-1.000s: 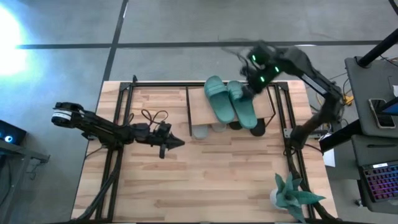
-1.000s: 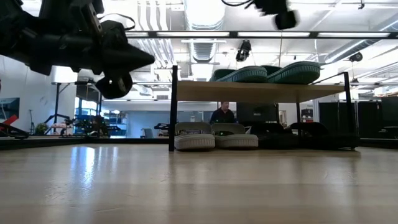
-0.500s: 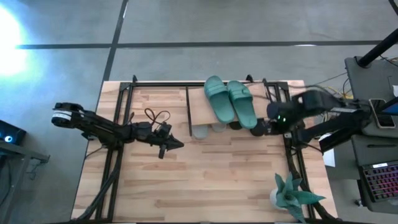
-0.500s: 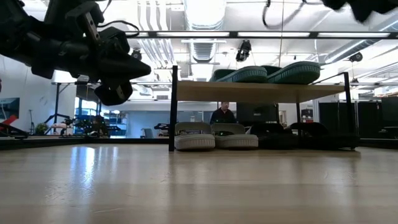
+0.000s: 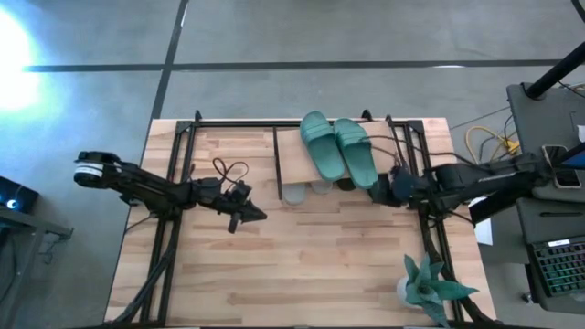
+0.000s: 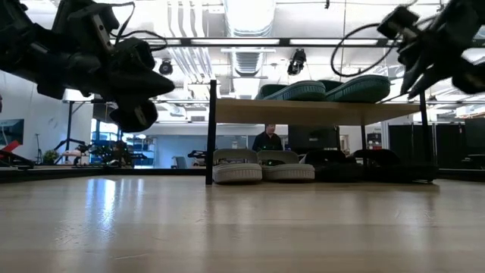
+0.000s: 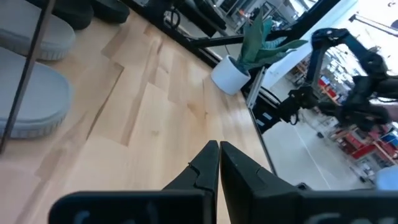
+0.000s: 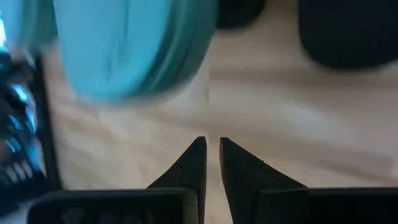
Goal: Pick and place slides into the shelf
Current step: Adjust the slides under the shelf
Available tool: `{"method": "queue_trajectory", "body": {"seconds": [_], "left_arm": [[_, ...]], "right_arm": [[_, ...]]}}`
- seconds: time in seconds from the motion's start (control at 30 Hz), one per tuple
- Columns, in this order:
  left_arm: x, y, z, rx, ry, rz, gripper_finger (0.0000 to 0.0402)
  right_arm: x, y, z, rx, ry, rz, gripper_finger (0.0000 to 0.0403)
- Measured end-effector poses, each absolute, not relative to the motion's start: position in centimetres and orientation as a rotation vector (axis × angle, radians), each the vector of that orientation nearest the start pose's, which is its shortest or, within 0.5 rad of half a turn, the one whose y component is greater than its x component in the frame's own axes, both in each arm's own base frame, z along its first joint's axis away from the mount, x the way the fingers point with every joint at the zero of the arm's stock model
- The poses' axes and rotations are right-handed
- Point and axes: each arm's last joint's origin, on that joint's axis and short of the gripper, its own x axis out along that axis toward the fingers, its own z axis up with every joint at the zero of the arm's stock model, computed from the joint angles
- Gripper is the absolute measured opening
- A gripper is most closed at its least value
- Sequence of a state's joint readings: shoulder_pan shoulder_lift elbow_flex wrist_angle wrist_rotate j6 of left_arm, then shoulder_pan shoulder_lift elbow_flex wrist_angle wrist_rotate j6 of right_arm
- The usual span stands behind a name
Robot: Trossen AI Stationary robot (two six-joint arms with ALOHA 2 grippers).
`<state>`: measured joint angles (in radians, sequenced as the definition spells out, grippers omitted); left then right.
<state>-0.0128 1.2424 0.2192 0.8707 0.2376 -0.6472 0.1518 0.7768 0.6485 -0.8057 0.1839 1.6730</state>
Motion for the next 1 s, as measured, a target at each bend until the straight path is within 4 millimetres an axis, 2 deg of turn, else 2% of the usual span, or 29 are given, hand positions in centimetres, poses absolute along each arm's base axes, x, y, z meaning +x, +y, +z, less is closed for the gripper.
{"method": "queue_trajectory", "body": {"seconds": [0.1, 0.23, 0.37, 0.83, 1.0], "left_arm": [[20.3, -0.9, 16.0, -0.685, 0.226, -0.192, 0.0], [19.8, -0.9, 16.0, -0.686, 0.21, -0.185, 0.0], [19.8, -0.7, 16.1, -0.684, 0.192, -0.14, 0.0], [19.8, 0.0, 15.9, -0.688, 0.186, -0.097, 0.0], [19.8, 0.0, 15.9, -0.688, 0.187, -0.097, 0.0]], "right_arm": [[12.5, 1.2, 23.3, 1.392, 0.592, -0.847, 0.0038], [10.6, 1.2, 22.4, 1.381, 0.742, -0.938, 0.0038], [10.6, 1.3, 22.0, 1.367, 0.797, -0.926, 0.0038], [13.3, 1.8, 19.4, 1.359, 0.905, -1.184, 0.0038], [15.3, 2.2, 18.2, 1.349, 0.895, -1.09, 0.0038]]}}
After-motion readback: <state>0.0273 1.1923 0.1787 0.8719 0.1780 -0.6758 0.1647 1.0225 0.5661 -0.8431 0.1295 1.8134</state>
